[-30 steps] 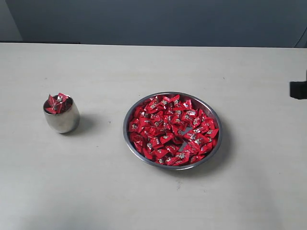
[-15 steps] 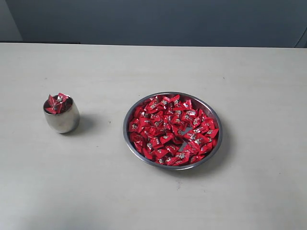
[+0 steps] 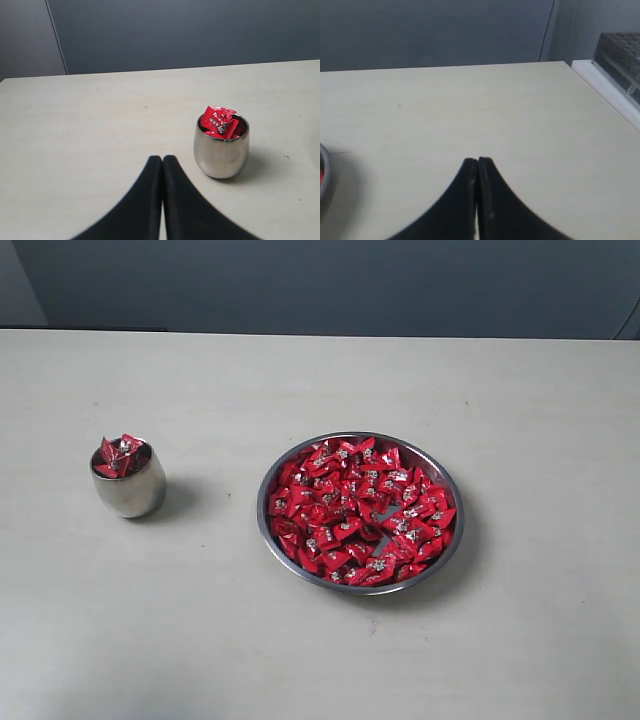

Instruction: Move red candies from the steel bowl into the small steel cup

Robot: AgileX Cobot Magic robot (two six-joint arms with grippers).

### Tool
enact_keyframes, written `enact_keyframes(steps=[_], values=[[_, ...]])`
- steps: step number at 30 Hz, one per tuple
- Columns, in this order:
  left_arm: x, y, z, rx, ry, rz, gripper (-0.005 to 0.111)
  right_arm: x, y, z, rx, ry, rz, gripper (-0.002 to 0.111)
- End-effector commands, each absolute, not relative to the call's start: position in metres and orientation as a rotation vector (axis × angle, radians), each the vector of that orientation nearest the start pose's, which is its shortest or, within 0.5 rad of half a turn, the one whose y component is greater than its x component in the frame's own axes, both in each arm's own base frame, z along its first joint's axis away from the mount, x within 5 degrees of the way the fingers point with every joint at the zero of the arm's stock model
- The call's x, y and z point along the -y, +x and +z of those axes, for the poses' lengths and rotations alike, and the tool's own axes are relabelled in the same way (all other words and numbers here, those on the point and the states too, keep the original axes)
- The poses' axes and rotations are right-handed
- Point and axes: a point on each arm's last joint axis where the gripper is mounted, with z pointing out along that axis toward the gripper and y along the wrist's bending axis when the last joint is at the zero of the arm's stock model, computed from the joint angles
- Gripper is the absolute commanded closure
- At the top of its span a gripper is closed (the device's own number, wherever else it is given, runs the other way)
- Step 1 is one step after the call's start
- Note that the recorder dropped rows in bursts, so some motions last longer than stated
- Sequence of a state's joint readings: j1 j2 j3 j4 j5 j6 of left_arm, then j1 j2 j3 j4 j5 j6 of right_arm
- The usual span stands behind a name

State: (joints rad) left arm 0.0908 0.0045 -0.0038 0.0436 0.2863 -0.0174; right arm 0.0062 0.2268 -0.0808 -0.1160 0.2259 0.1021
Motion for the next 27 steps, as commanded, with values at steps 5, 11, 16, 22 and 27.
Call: enact_keyframes(steps=[5,11,16,22,27], values=[[-0.006,0.054,0.187,-1.768,-0.063,0.089,0.106,0.002,0.067,0.185,-1.86,0.019,-0.014,0.109],[-0.006,0.054,0.187,-1.768,-0.063,0.089,0.106,0.002,0.067,0.183,-1.864,0.021,-0.013,0.109],[-0.006,0.054,0.187,-1.768,-0.063,0.089,0.106,0.002,0.066,0.181,-1.892,0.024,-0.013,0.109],[-0.006,0.054,0.187,-1.768,-0.063,0.089,0.106,0.002,0.066,0.181,-1.896,0.029,-0.009,0.109],[-0.006,0.054,0.187,-1.768,-0.063,0.089,0.106,0.001,0.066,0.181,-1.896,0.043,0.009,0.109]])
